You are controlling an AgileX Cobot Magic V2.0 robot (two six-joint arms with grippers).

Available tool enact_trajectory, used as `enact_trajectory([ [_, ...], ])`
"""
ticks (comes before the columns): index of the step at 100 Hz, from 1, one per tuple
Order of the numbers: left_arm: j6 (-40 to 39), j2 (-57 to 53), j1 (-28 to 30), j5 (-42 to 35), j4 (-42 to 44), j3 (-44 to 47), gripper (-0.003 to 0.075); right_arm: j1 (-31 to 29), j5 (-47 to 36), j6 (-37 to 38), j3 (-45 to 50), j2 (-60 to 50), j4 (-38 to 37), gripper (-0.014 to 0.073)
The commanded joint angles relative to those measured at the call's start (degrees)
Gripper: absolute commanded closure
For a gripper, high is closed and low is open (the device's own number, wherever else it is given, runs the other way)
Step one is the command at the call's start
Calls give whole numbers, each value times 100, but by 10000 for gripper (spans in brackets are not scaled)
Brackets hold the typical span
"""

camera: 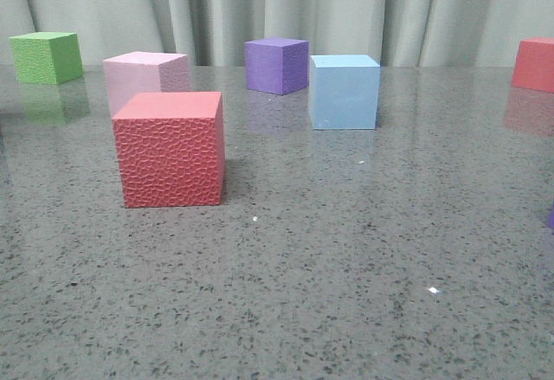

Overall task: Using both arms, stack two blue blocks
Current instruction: 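Lower the left gripper and grasp the other light blue cube, then carry the light blue cube with the left gripper above the placed cube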

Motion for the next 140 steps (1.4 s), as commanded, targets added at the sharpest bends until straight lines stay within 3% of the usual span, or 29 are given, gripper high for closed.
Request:
enact_trajectory([
  [1, 93, -117, 9, -263, -54, -194, 80, -31, -360, -41, -143, -36, -119, -6],
  [107, 279, 715, 22, -563, 193, -194, 87, -31, -346, -41, -143, -36, -119, -6],
  [117, 279, 715, 22, -550, 279, -194, 150, -31, -346, -41, -143, -36, -119, -6],
  [140, 279, 715, 22, -494, 289, -194, 412, -31, -328, -41, -143, -36, -119, -6],
])
